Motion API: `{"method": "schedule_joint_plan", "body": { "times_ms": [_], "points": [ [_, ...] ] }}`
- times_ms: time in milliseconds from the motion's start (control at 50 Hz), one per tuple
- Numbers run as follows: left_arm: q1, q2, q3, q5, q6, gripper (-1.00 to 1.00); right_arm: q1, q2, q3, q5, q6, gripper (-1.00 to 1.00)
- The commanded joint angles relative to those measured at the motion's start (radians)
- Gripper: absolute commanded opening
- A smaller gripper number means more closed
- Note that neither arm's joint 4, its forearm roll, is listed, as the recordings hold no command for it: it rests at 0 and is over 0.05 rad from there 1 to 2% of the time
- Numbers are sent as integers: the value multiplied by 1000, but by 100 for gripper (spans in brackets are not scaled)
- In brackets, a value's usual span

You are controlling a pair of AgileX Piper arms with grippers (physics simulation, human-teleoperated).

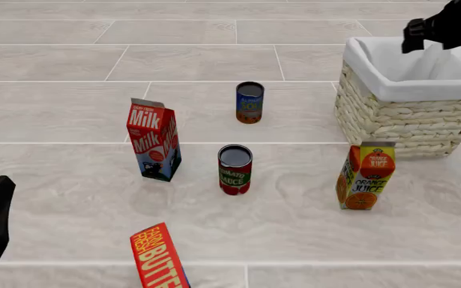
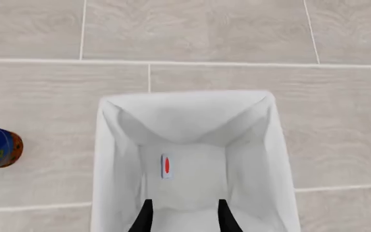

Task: Pick the cream cheese and place it in the basket.

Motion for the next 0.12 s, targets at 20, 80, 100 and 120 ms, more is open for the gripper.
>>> {"method": "schedule_joint_plan", "body": {
  "times_ms": [20,80,100,120],
  "points": [
    [0,0,0,0,0,100,3,-114,148,-75,-6,100],
    [0,0,0,0,0,100,13,-149,193,-94,-3,100],
    [0,0,0,0,0,100,30,-195,244,-115,-9,100],
    [0,0,0,0,0,100,28,-208,257,-126,-10,100]
  ]
}}
